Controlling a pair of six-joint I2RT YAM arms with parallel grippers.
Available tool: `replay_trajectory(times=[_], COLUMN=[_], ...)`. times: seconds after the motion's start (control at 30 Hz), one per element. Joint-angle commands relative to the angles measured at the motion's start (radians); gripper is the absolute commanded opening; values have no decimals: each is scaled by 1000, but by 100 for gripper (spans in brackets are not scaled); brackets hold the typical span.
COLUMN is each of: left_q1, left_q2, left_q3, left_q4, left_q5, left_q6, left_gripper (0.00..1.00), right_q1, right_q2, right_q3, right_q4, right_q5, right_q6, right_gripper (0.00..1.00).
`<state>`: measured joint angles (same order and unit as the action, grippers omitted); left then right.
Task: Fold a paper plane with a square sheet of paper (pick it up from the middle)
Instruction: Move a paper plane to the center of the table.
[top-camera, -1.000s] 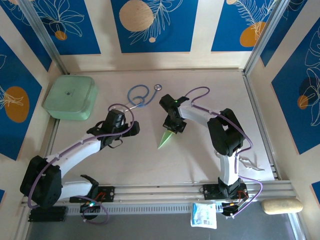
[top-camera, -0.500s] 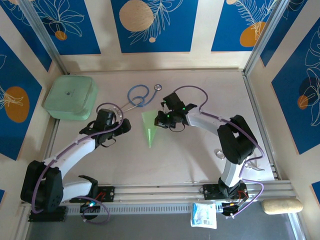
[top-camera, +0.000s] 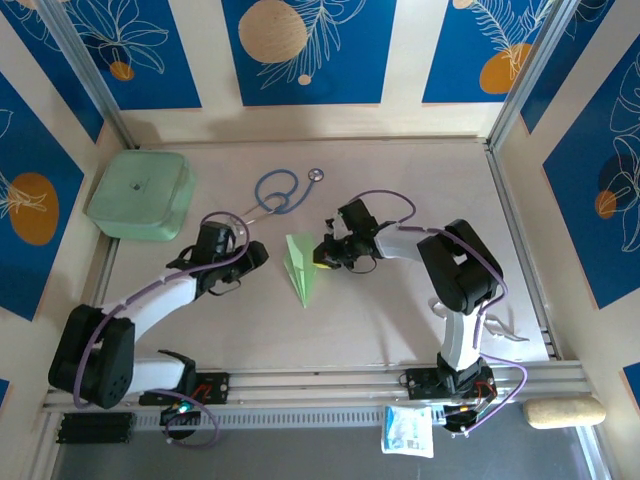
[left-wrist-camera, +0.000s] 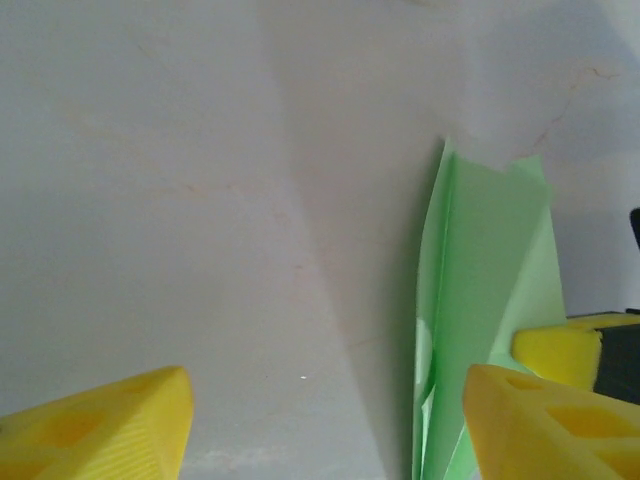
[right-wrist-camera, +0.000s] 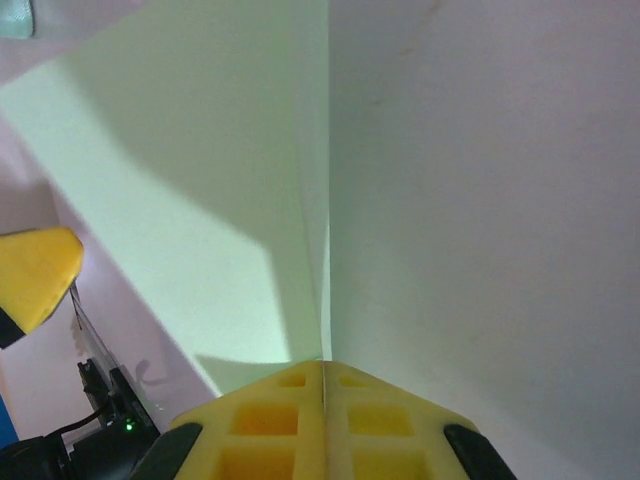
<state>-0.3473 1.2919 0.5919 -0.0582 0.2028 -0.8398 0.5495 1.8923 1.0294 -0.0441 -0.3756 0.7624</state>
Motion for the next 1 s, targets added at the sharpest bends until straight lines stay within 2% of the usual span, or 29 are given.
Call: replay_trajectory(times=[0.0,0.2,0.27,0.43,0.6,0.8,0.97], left_q1=[-3,-54,-75,-125,-148,-158,-163], left_q2=[31,105,137,220,280,340,385], left_q3=[-23,-8,6,78,133,212,249], left_q4=[130,226,253,258,251,130,103], left_q5=[99,148,165,184,182,143,150], left_q6=[-67,-88,-89,-66,-56,-36,-38], left_gripper=[68,65,64,55,52,38,27], right_q1=[-13,-23,-26,-31,-33,-34,-35], right_q2=[8,8,12,16,17,21,22], right_q3=[-19,-27,-27,-29,-28,-23,-22], right_q4=[24,9,7,8,6,6,9], right_q5=[-38,-27,-29,-30,-29,-38,-51], right_q6=[0,-3,-3,-3,-5,-6,-5], right_gripper=[9,16,16,16,16,16,16])
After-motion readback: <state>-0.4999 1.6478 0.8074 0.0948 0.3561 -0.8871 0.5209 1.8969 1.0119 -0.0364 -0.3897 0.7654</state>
